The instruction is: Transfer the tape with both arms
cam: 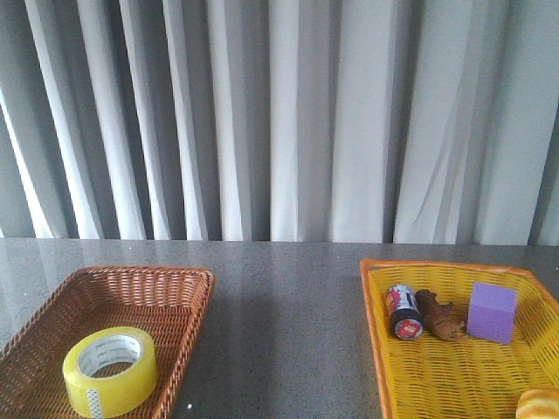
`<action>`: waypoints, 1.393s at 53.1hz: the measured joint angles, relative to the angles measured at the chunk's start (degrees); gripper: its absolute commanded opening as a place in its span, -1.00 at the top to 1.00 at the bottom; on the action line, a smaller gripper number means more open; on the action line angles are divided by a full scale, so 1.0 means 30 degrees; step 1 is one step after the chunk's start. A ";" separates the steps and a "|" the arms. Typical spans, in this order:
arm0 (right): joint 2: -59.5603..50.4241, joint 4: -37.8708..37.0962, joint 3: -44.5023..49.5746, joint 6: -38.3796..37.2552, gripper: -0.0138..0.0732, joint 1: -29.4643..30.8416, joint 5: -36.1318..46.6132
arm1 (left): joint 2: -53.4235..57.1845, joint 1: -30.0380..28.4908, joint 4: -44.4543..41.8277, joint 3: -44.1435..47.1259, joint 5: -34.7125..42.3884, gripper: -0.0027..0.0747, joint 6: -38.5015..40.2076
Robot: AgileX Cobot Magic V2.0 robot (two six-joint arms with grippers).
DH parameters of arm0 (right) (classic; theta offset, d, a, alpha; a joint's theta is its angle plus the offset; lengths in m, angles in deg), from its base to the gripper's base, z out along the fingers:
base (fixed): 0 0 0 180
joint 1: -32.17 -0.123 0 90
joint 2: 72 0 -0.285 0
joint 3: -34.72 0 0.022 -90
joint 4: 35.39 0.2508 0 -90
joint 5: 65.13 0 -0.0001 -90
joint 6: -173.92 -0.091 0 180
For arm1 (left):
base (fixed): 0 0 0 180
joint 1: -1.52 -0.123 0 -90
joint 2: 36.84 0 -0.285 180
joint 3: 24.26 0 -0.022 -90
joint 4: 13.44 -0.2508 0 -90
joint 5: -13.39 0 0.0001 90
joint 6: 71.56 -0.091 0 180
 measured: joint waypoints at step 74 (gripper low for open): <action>-0.0004 0.0524 0.0000 -0.0037 0.70 0.0016 0.0000 | 0.0000 0.0000 0.0000 0.0000 0.0000 0.95 0.0000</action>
